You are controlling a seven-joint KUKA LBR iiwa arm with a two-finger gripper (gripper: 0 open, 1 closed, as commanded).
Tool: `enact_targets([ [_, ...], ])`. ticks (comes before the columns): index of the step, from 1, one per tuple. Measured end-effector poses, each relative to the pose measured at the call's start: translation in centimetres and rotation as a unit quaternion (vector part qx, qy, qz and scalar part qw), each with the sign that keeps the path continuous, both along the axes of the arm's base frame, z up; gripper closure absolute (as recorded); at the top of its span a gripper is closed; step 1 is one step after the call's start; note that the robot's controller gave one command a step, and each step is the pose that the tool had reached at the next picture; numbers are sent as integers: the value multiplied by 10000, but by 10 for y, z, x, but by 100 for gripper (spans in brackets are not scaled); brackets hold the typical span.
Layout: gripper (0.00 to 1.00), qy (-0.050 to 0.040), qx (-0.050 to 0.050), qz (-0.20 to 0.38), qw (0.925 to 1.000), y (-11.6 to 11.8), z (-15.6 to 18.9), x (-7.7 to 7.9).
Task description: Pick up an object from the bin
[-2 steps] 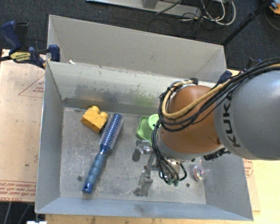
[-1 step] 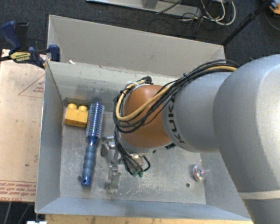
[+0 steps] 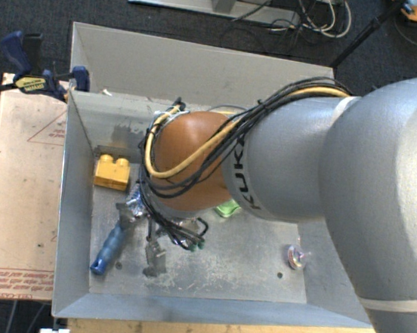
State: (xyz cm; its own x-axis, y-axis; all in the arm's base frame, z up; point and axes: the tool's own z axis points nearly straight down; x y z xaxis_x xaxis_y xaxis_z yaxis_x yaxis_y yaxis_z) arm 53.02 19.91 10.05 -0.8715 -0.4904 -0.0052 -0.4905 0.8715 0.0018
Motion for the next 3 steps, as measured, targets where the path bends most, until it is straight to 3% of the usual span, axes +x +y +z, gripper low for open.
enact_targets([
  [1, 0, -10, -12, 1439, 9896, -10, 0, 71],
  [2, 0, -6, -20, 3347, 9423, 44, -31, 107],
  [3, 0, -7, -13, 3325, 9431, 45, -31, 108],
])
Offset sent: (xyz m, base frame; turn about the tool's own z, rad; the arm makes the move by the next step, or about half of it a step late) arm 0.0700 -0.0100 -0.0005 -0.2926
